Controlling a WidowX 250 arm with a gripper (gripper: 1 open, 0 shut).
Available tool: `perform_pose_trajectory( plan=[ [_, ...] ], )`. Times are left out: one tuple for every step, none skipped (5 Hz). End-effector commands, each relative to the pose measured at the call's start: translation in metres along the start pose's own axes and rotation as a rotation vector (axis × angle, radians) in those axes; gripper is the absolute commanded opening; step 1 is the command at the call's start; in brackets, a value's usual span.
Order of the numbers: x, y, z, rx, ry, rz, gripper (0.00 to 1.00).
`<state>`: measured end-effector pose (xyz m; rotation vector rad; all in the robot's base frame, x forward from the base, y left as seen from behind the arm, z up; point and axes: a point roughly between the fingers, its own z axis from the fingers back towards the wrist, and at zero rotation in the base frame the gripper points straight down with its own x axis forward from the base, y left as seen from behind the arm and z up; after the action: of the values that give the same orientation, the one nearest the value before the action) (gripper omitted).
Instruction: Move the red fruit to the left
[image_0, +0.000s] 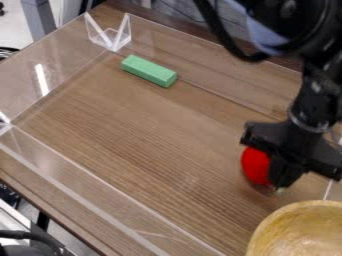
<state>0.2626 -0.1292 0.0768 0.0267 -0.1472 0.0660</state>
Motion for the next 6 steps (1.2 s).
perform_pose_trajectory(
  plan=[
    [0.024, 0.019, 0.043, -0.025, -0.081, 0.020, 0.00],
    [0.039, 0.049, 0.062, -0.019, -0.100, 0.054, 0.00],
    [0.051, 0.085, 0.068, 0.000, -0.104, 0.084, 0.00],
    [0.059, 0.123, 0.057, 0.018, -0.103, 0.113, 0.00],
    [0.064, 0.142, 0.039, 0.033, -0.097, 0.088, 0.00],
    [0.068, 0.136, 0.023, 0.056, -0.095, 0.119, 0.00]
  ],
)
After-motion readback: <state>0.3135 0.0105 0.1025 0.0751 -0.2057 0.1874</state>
